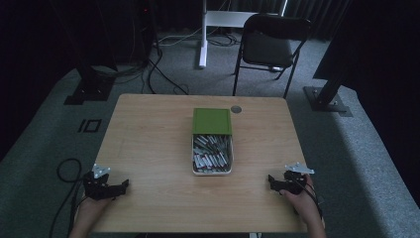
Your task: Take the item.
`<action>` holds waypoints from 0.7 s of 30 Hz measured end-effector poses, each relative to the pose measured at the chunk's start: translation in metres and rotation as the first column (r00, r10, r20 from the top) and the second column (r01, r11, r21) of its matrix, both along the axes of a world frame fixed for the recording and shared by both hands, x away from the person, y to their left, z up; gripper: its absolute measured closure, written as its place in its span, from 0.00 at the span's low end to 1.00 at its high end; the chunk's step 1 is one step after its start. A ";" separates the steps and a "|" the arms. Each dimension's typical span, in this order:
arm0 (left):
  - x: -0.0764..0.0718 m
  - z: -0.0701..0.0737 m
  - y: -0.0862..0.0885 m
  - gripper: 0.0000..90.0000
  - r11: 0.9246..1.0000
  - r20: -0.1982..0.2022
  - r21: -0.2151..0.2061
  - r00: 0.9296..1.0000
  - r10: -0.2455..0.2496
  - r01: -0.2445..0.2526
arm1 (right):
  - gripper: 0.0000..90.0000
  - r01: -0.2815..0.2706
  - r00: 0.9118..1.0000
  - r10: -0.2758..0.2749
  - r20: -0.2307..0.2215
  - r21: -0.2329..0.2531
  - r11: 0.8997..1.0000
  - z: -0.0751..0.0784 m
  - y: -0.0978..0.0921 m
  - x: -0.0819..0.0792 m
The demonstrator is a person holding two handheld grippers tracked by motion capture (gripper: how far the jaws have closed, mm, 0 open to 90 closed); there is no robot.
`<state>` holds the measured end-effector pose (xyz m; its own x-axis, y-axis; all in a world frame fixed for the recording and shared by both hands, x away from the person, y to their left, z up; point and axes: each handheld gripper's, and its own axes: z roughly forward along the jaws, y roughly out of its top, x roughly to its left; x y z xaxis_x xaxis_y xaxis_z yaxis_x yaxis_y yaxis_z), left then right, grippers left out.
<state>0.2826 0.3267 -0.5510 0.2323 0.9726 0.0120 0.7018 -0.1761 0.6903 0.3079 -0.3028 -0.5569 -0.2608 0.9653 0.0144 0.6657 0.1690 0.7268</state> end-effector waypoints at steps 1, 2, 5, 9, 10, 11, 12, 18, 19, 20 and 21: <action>0.000 0.000 0.000 0.02 1.000 0.000 0.000 1.000 0.000 0.000 | 0.13 0.000 1.000 0.000 0.000 0.000 1.000 0.000 0.000 0.000; 0.000 0.000 0.000 0.02 1.000 0.000 0.000 1.000 0.000 0.000 | 0.13 0.000 1.000 0.000 0.000 0.000 1.000 0.000 0.000 0.000; 0.000 0.000 0.000 0.02 1.000 0.000 0.000 1.000 0.000 0.000 | 0.13 0.000 1.000 0.000 0.000 0.000 1.000 0.000 0.000 0.000; 0.000 0.000 0.000 0.02 1.000 0.000 0.000 1.000 0.000 0.000 | 0.13 0.000 1.000 0.000 0.000 0.000 1.000 0.000 0.000 0.000; 0.000 0.000 0.000 0.02 1.000 0.000 0.000 1.000 0.000 0.000 | 0.13 0.000 1.000 0.000 0.000 0.000 1.000 0.000 0.000 0.000; 0.000 0.000 0.000 0.02 1.000 0.000 0.000 1.000 0.000 0.000 | 0.13 0.000 1.000 0.000 0.000 -0.001 1.000 0.000 0.000 0.000; 0.000 0.000 0.000 0.02 1.000 0.000 0.000 1.000 0.000 0.000 | 0.13 0.000 1.000 0.000 0.000 0.000 1.000 0.000 0.000 0.000; 0.000 0.000 0.000 0.02 1.000 0.000 0.000 1.000 0.000 0.000 | 0.13 0.002 1.000 -0.002 0.000 -0.001 1.000 0.000 0.000 0.000; 0.000 0.000 0.000 0.02 1.000 0.000 0.000 1.000 0.000 0.000 | 0.13 0.002 1.000 -0.002 0.000 -0.001 1.000 0.000 0.000 0.000; 0.000 0.000 0.000 0.02 1.000 0.000 0.000 1.000 0.000 0.000 | 0.13 0.005 1.000 -0.005 0.001 -0.001 1.000 0.000 0.001 -0.001; 0.000 0.000 0.000 0.02 1.000 0.000 0.000 1.000 0.000 0.000 | 0.13 0.015 1.000 -0.015 0.001 -0.002 1.000 0.000 0.001 -0.001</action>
